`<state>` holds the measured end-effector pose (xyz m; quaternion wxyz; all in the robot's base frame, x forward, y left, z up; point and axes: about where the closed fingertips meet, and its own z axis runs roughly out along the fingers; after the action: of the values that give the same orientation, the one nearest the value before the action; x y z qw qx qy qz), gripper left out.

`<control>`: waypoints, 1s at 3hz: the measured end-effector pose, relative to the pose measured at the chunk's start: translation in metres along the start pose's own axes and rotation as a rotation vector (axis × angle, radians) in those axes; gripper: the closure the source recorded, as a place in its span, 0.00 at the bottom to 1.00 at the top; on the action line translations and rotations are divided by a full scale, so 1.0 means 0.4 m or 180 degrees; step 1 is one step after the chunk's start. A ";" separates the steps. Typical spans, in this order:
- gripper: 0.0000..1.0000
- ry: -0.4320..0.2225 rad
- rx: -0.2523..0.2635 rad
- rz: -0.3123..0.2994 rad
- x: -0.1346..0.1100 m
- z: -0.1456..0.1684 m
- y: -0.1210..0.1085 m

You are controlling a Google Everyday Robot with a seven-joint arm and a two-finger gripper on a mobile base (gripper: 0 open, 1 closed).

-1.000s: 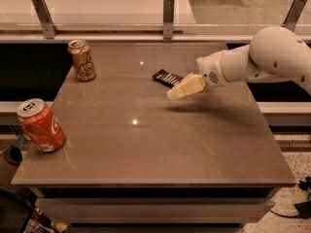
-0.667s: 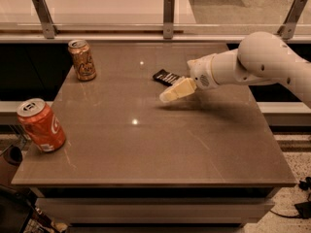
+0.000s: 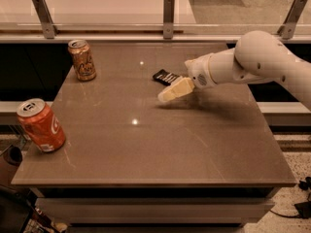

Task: Move rxbar chocolate near orange can

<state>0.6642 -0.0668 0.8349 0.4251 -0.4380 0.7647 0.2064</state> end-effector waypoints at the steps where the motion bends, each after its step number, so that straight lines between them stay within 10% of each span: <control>1: 0.00 0.0049 -0.0043 0.0056 0.011 0.018 -0.029; 3: 0.00 0.0198 -0.0024 0.0194 0.048 0.072 -0.073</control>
Offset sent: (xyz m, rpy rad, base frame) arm 0.0397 -0.0134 -0.0221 0.0021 0.0712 -0.0240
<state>0.6976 -0.0722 0.8047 0.3930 -0.4224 0.7898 0.2084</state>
